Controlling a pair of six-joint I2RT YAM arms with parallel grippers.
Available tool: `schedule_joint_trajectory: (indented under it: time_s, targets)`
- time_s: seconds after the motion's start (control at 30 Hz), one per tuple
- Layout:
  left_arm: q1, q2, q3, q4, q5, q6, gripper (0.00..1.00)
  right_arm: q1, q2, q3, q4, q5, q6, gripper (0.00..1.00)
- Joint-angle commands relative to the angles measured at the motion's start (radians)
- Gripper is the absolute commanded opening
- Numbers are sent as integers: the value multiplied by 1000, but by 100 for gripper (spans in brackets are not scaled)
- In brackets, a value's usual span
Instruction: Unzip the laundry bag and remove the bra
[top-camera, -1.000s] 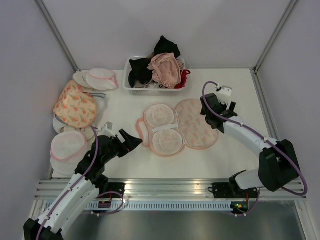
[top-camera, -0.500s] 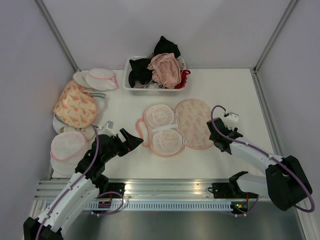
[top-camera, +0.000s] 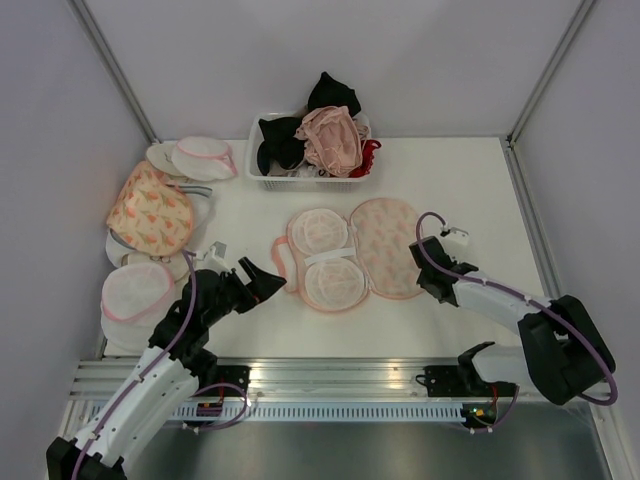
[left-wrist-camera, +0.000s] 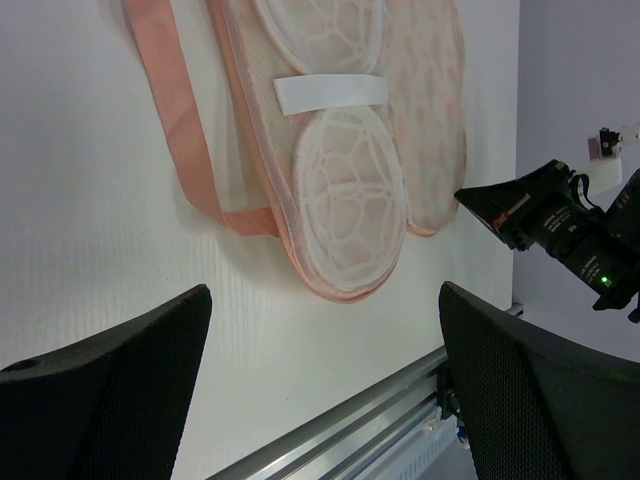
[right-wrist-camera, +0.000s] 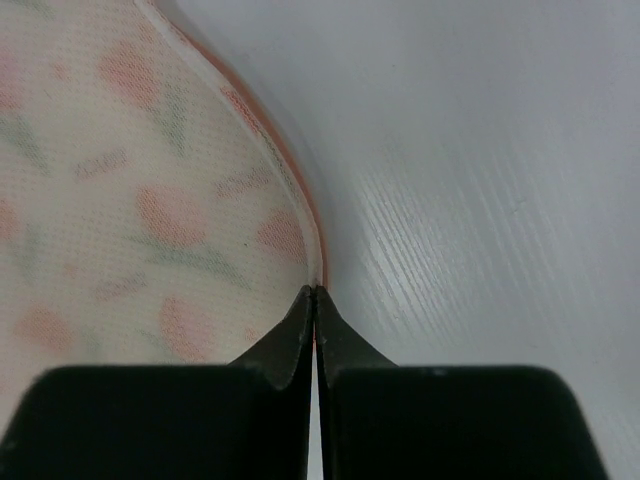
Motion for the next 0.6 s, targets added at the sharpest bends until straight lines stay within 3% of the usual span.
schedule_joint_trajectory:
  time_s: [0.0, 0.23, 0.37, 0.4, 0.43, 0.53, 0.57]
  targets:
    - [2, -16, 49, -15, -4, 46, 97, -4, -42, 24, -22, 30, 21, 1]
    - [4, -33, 62, -35, -12, 57, 97, -4, -369, 55, -194, 173, 9, 0]
    - [4, -34, 66, -38, -10, 57, 97, -4, -542, 134, -240, 141, -129, 0]
    - [4, -36, 68, -41, -10, 57, 97, -4, -564, 157, -214, 91, -181, 0]
    - [4, -39, 71, -39, -12, 54, 97, -4, -579, 164, -182, -74, -288, 0]
    - [4, -43, 68, -39, -16, 43, 97, -2, -581, 159, -12, -370, -408, 0]
    - [4, -46, 66, -39, -16, 40, 97, -1, -526, 156, 64, -555, -419, 0]
